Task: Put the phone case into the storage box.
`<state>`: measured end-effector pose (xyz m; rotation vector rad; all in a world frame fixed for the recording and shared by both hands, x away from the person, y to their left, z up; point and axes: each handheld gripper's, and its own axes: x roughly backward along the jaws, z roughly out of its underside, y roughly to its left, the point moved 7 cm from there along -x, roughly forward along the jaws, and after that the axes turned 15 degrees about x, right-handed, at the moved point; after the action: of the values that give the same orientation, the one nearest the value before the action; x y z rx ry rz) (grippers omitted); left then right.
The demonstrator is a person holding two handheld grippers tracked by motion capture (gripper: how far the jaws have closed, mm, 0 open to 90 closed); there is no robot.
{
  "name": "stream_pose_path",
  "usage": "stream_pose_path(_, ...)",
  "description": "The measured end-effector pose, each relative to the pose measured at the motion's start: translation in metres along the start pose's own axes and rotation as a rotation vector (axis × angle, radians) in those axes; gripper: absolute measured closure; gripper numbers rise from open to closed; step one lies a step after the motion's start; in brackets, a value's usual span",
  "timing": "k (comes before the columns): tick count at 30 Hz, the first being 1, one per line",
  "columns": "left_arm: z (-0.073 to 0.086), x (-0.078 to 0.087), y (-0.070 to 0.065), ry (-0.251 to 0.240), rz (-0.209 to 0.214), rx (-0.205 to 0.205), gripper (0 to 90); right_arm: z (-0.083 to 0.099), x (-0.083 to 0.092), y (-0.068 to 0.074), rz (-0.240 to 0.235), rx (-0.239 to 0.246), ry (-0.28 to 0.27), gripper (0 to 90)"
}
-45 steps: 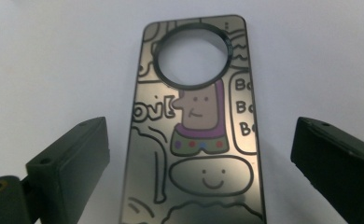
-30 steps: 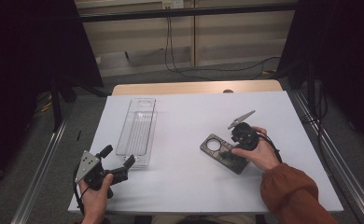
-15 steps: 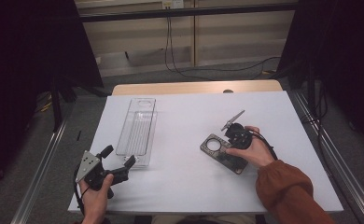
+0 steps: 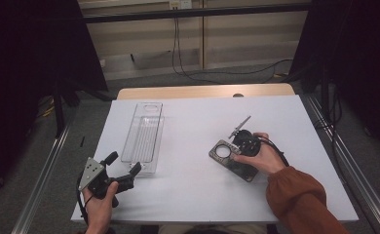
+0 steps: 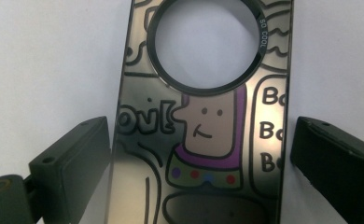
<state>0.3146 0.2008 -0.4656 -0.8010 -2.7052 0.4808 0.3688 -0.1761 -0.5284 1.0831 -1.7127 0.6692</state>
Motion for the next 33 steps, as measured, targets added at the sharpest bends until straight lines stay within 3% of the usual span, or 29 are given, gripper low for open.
stream_pose_path(3,0.0,-0.0001,0.0005,-0.001,0.002,0.003,2.7,-0.0012,-0.0014,0.0024,0.01,-0.003,0.039,4.0)
stream_pose_path(8,0.0007,0.0,0.0003,0.003,0.005,0.002,2.7,-0.0011,-0.0033,0.003,0.025,0.023,0.051,3.4)
stream_pose_path(15,0.0014,-0.0007,0.0007,0.005,-0.001,0.007,2.7,-0.0018,-0.0042,0.003,0.036,0.023,0.056,4.4)
stream_pose_path(21,0.0017,-0.0007,0.0008,0.01,-0.001,0.002,2.7,-0.0027,-0.0065,0.005,0.069,0.052,0.108,4.4)
stream_pose_path(33,0.0023,-0.0012,0.0002,0.011,0.0,0.004,2.6,-0.0041,-0.0068,0.0063,0.071,0.042,0.123,6.5)
